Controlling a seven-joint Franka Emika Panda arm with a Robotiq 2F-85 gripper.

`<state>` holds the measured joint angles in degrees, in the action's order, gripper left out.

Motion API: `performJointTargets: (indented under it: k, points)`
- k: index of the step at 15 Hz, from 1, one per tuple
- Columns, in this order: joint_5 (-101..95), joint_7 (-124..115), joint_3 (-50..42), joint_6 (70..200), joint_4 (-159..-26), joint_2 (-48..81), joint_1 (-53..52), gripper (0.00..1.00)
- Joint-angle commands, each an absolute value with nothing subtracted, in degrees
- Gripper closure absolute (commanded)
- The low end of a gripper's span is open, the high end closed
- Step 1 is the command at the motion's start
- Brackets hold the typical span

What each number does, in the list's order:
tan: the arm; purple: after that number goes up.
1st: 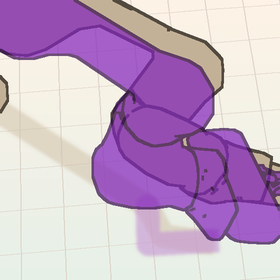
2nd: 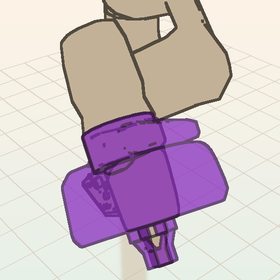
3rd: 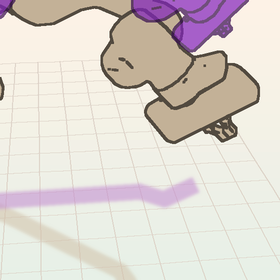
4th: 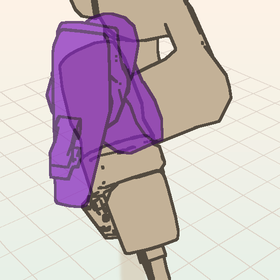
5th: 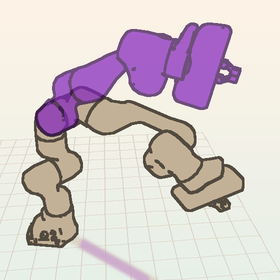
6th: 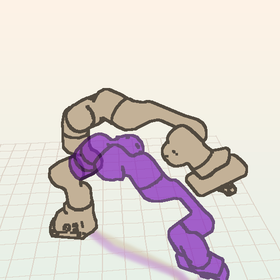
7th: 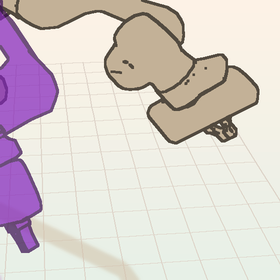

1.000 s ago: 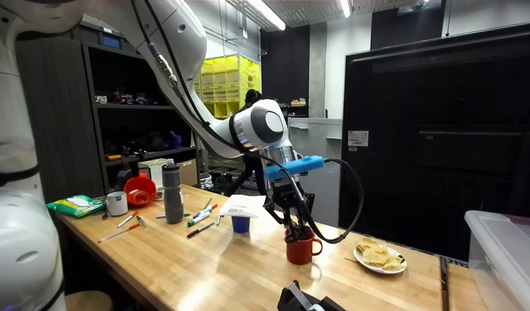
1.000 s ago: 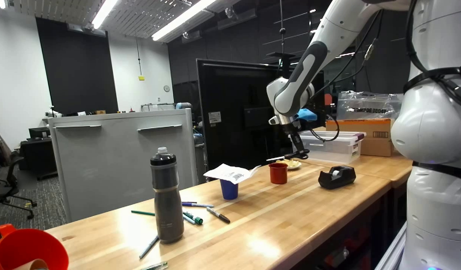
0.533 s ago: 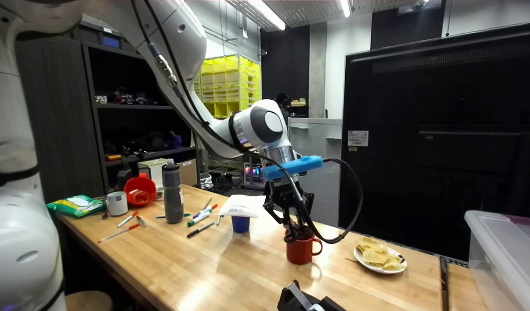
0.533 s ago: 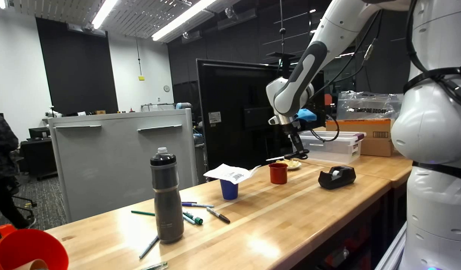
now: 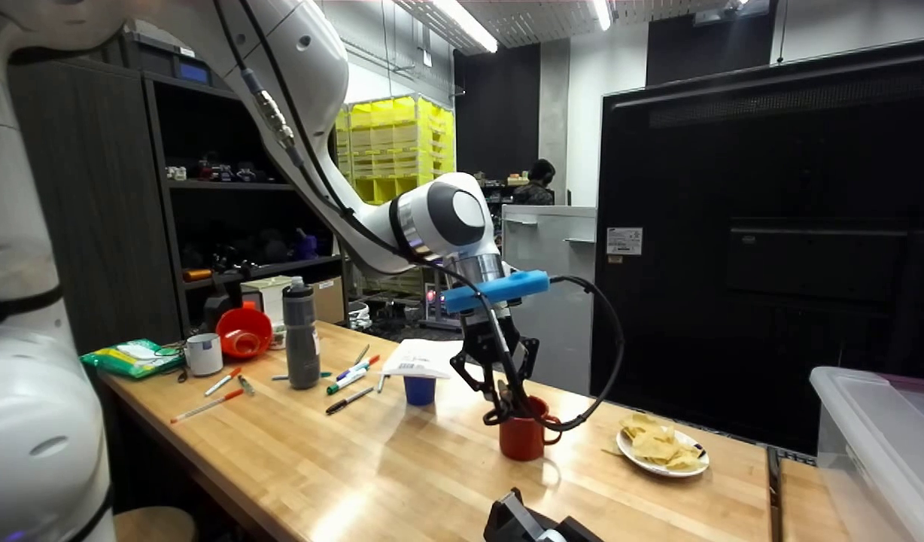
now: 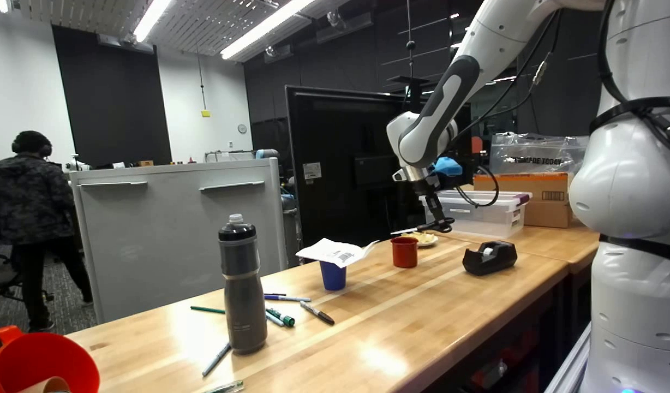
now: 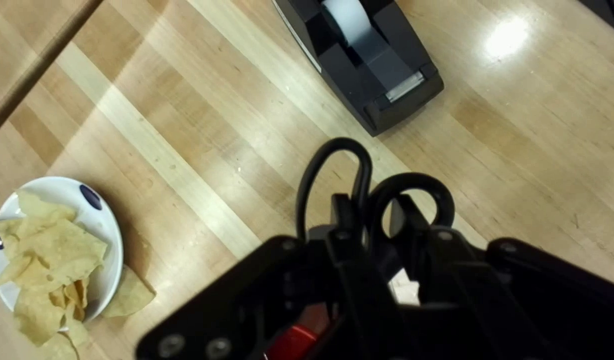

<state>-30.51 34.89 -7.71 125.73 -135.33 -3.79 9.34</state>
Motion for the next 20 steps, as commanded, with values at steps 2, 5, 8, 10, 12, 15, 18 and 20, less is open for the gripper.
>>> performJointTargets:
  k: [2, 5, 8, 10, 12, 15, 18, 20]
  points:
    - [-33.97, 30.8, -7.01, 124.56, -139.1, -8.32, 8.32, 0.94]
    - [-36.14, 29.0, -6.6, 125.19, -141.7, -10.76, 7.96, 0.94]
    - [-38.16, 27.4, -6.3, 125.23, -143.54, -12.44, 7.41, 0.94]
    - [-39.1, 26.89, -6.18, 125.32, -144.42, -13.19, 7.14, 0.94]
    - [-38.75, 27.9, -6.39, 125.14, -144.39, -13.21, 6.95, 0.94]
    - [-38.23, 28.59, -6.53, 125.16, -144.42, -13.34, 6.77, 0.94]
    - [-37.99, 29.87, -6.44, 124.98, -144.4, -13.21, 6.45, 0.94]
    - [-37.8, 32.52, -6.44, 124.77, -144.56, -13.44, 5.93, 0.94]
